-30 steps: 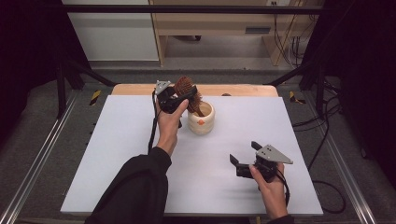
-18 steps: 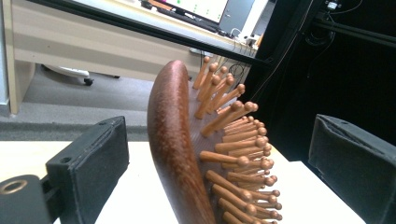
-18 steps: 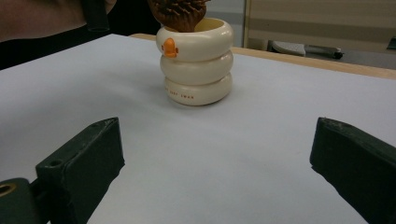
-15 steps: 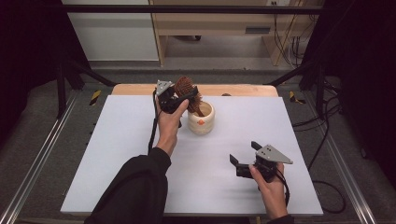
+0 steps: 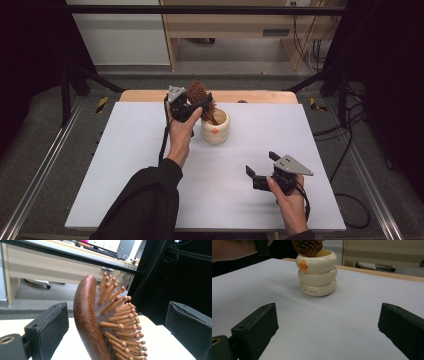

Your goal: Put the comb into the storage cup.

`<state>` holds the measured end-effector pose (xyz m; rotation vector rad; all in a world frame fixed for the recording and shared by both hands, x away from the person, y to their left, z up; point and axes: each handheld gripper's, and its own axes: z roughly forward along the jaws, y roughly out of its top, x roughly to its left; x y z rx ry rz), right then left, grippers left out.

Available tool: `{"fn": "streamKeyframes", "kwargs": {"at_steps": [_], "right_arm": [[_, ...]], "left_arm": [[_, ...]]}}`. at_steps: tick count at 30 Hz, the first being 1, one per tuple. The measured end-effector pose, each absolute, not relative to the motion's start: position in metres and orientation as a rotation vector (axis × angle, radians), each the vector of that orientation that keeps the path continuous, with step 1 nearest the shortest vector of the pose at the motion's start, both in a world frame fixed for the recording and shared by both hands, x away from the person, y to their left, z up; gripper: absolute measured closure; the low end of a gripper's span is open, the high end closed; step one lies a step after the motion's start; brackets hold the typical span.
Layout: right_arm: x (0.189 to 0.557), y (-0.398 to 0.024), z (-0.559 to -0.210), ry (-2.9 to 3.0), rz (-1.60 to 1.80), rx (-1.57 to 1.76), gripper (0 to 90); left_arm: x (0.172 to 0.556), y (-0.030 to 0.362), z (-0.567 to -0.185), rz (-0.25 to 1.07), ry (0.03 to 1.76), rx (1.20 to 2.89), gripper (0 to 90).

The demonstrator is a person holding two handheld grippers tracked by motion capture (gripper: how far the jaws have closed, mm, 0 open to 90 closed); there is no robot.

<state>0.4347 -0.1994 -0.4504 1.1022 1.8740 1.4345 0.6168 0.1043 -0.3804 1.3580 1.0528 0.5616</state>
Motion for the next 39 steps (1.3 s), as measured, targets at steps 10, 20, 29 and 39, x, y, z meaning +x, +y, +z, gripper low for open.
{"fn": "streamKeyframes", "kwargs": {"at_steps": [10,20,29,39], "right_arm": [[0.435,-0.198,-0.451,1.878,1.434,1.098,3.1],[0.435,-0.198,-0.451,1.88,1.435,1.098,3.1],[0.435,-0.197,-0.451,1.885,1.434,1.093,3.1],[0.434,-0.196,-0.451,1.889,1.435,1.088,3.1]], "left_arm": [[0.615,0.106,-0.379,0.576,1.051,1.366,4.4],[0.613,0.106,-0.382,0.574,1.056,1.378,4.0],[0.604,0.108,-0.378,0.608,1.037,1.384,4.1],[0.597,0.112,-0.378,0.63,1.037,1.396,4.2]]}}
